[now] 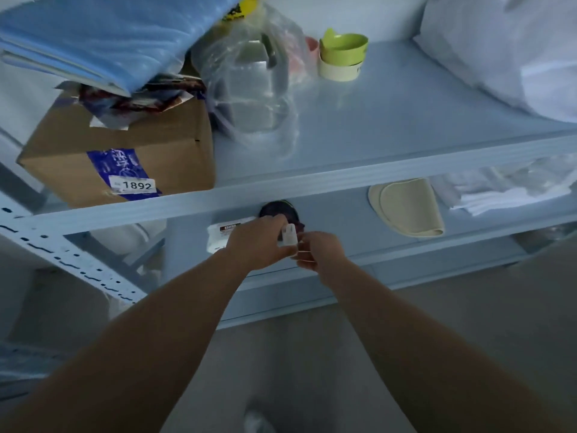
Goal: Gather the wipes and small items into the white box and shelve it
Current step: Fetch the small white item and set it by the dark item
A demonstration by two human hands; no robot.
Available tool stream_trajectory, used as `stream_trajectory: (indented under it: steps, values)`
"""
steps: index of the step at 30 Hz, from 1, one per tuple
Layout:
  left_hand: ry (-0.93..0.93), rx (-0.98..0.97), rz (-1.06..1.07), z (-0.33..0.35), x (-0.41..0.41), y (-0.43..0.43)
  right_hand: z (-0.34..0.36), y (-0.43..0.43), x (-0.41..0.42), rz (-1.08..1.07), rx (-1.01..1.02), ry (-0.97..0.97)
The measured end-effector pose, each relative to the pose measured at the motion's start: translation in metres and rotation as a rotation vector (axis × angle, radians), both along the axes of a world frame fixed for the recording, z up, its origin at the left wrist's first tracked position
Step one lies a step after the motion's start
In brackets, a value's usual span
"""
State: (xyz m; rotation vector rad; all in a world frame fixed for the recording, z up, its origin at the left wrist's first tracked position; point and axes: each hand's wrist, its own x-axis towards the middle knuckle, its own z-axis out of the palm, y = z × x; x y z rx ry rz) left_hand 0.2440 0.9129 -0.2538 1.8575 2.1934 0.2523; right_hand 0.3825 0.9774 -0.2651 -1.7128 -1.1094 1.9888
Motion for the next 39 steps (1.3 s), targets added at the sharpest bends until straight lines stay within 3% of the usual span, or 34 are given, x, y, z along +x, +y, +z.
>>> stream_trajectory:
  steps: [12,26,36,39]
  values:
    - [-0.031,0.045,0.05,-0.103,0.042,0.098,-0.105,0.103,0.035,0.006,0.113,-0.04]
    - [0.321,0.128,0.085,-0.251,0.015,0.205,-0.246,0.218,0.012,0.21,0.124,0.024]
    - [0.455,-0.019,0.087,-0.292,-0.004,0.236,-0.293,0.249,-0.007,0.299,0.429,-0.031]
    - [0.465,-0.056,0.122,-0.296,-0.006,0.239,-0.292,0.249,-0.014,0.216,0.436,0.0]
